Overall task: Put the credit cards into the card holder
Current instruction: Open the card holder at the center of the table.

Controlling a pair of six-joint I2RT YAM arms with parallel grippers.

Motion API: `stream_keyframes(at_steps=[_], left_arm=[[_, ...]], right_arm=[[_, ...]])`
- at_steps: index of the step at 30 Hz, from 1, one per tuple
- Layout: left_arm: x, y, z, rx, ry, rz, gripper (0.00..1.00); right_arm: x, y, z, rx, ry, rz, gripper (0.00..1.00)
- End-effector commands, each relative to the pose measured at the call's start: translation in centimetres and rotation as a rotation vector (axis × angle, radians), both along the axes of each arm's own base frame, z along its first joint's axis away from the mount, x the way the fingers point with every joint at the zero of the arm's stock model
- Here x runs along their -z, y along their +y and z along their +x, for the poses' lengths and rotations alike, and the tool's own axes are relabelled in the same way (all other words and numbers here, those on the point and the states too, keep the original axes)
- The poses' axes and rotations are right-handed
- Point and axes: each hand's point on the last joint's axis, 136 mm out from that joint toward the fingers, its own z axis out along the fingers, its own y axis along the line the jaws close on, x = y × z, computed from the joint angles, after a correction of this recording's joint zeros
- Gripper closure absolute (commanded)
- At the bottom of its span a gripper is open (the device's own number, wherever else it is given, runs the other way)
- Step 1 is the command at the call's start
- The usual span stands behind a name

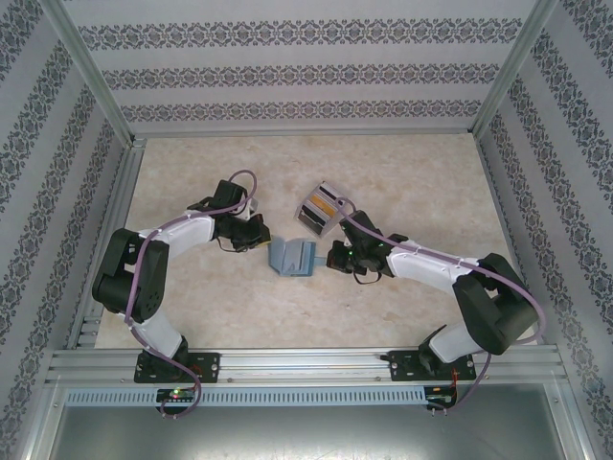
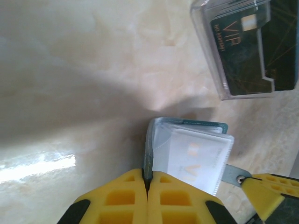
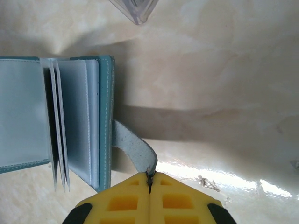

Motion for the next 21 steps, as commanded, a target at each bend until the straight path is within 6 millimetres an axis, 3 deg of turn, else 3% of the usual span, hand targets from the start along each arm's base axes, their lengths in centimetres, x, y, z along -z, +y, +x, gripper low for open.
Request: stream_keyframes(at_steps=[1, 8, 10, 21], left_arm=[[0.9, 1.1, -0.5, 0.010, -0.015, 0.057, 1.00], [0.9, 1.3, -0.7, 0.021, -0.033, 0.052, 1.00], [0.8, 1.0, -0.6, 0.027, -0.039, 0.033, 1.00], [0.0, 0.6, -0.3, 0.033, -0.069, 0.006, 0.99]], right_arm=[[1.2, -0.7, 0.0, 0.015, 0.014, -0.030, 1.00], [1.4, -1.0, 0.6, 0.018, 0.021, -0.027, 0.98], [1.1, -1.3, 0.7, 0.022, 0.019, -0.022, 0.92], [-3.5, -3.8, 1.8, 0.042, -0.050, -0.035, 0.69]])
